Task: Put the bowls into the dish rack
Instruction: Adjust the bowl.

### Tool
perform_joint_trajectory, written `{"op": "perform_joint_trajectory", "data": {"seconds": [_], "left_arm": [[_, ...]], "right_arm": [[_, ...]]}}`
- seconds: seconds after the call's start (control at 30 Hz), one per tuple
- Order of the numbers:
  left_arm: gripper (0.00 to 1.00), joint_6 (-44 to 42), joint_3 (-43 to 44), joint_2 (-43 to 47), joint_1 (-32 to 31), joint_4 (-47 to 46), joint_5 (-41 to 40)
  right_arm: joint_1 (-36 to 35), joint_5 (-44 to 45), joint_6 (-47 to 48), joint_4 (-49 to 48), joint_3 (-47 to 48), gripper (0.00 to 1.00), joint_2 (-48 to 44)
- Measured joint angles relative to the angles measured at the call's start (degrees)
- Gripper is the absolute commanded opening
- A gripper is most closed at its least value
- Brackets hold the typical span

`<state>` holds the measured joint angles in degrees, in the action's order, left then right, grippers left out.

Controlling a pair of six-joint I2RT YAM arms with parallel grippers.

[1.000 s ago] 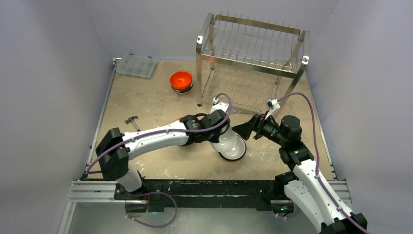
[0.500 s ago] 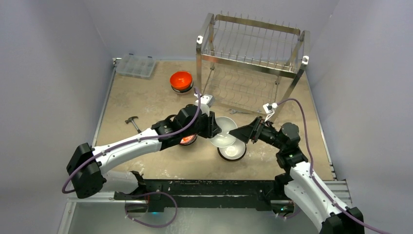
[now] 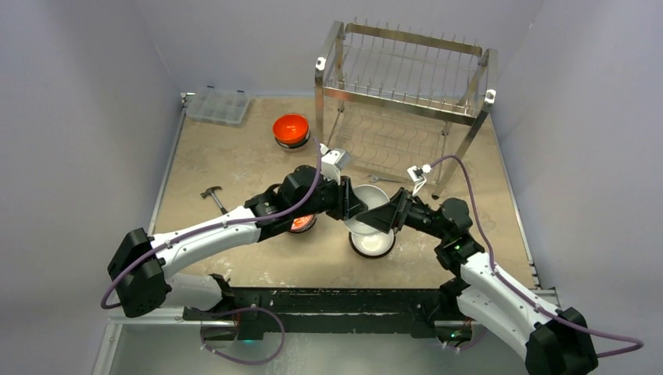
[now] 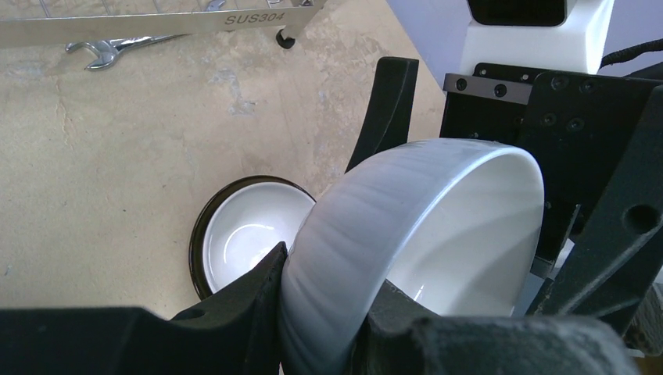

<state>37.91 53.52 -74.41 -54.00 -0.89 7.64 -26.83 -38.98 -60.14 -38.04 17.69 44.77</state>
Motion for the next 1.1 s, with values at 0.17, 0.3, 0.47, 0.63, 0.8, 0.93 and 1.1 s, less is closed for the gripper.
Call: {"op": "perform_joint_trajectory", "data": {"seconds": [0.17, 0.3, 0.47, 0.63, 0.8, 0.93, 1.1], "left_arm": [[0.0, 0.0, 0.0, -0.8, 0.0, 0.0, 0.6], [0.0, 0.0, 0.0, -1.5, 0.0, 0.0, 0.7], [0.0, 0.0, 0.0, -1.7, 0.0, 0.0, 0.8], [0.1, 0.0, 0.0, -1.9, -0.2, 0.5, 0.2], [0.33, 0.0, 0.0, -1.9, -0.2, 0.5, 0.0], [0.64, -0.2, 0.0, -1.3, 0.0, 1.6, -1.2], [0.82, 0.0, -0.2, -0.2, 1.3, 3.6, -3.3]], "right_arm": [[-0.8, 0.5, -0.3, -1.5, 0.0, 0.94, 1.2], [-1.3, 0.5, -0.3, -1.7, 0.0, 0.85, 1.9], [-1.4, 1.0, 0.1, -0.7, 0.1, 0.56, 2.5], [-1.7, 3.3, 1.2, 2.0, 0.1, 0.16, 2.3], [-1.7, 3.8, 2.2, 4.4, 0.8, 0.0, 1.5], [-1.7, 4.4, 3.9, 7.6, 2.3, 0.0, 0.9], [-1.7, 5.7, 6.7, 11.6, 4.3, 0.0, -0.1]]}}
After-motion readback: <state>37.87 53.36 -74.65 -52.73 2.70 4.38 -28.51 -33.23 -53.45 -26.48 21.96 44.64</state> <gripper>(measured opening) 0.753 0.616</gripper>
